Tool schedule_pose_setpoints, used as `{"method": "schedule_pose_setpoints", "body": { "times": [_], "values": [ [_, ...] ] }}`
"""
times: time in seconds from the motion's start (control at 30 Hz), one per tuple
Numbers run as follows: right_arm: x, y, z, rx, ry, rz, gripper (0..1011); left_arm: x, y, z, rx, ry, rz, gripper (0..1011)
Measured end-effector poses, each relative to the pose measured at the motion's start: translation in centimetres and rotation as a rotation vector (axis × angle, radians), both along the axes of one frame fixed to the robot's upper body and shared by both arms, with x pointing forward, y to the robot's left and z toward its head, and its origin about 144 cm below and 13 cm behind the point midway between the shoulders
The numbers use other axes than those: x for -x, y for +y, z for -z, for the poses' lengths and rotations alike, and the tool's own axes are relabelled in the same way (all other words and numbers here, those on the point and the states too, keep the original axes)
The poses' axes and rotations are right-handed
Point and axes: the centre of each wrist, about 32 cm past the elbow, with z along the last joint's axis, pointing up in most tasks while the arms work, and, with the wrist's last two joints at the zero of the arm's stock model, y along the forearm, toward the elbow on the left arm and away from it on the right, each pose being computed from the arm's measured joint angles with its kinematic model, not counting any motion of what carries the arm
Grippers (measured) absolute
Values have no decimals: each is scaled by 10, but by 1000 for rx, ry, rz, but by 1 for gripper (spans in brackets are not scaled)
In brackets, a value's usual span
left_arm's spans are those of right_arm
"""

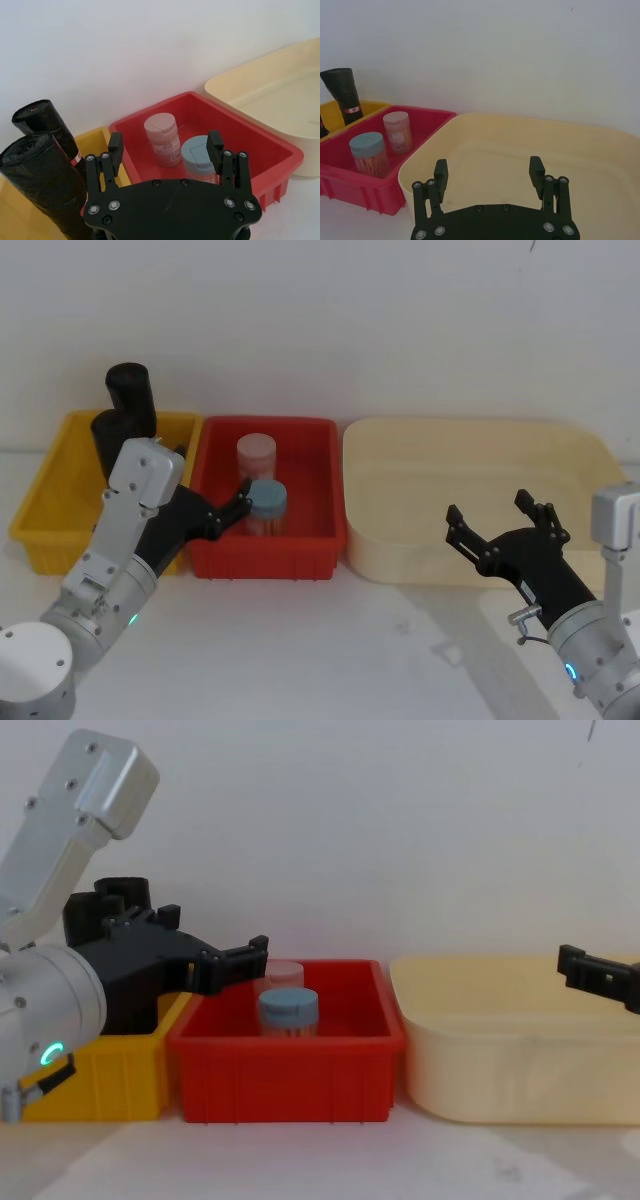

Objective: Pick up the garbage bag with the one hand and transfer it to the other hand.

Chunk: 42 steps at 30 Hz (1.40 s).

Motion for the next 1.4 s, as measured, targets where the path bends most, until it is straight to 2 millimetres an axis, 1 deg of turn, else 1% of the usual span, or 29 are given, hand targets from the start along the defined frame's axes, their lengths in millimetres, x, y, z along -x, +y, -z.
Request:
{"method": "schedule_pose_setpoints", "body": {
  "times": [0.27, 0.43, 0.57, 0.7, 0.8, 0.83, 0.9, 1.0, 1.13, 1.2, 1.4],
  "values": [
    [-2, 0, -1, 10, -1, -9, 1000, -1, 0, -3, -5, -1, 4, 1000],
    [-8, -1, -6, 43, -2, -45, 999, 0, 1, -14, -33, -8, 18, 1000],
    [-14, -2, -12, 68, 0, -82, 1000, 1, 7, -29, -61, -22, 28, 1000],
    [-24, -1, -21, 93, 7, -130, 999, 4, 19, -48, -93, -31, 36, 1000],
    [-32, 0, -29, 104, 17, -170, 999, 6, 27, -57, -103, -28, 38, 1000],
    [-34, 0, -31, 106, 20, -180, 1000, 7, 33, -64, -108, -29, 37, 1000],
    [-41, 2, -37, 111, 26, -212, 1000, 9, 38, -69, -111, -23, 38, 1000],
    [-52, 5, -46, 114, 40, -257, 1000, 12, 53, -82, -114, -4, 34, 1000],
    [-67, 11, -55, 110, 61, -309, 1000, 14, 68, -91, -104, 27, 27, 1000],
    [-77, 16, -61, 105, 69, -340, 999, 15, 73, -94, -97, 39, 24, 1000],
    [-96, 29, -69, 88, 92, -402, 1000, 16, 93, -99, -52, 82, 11, 1000]
  ]
}}
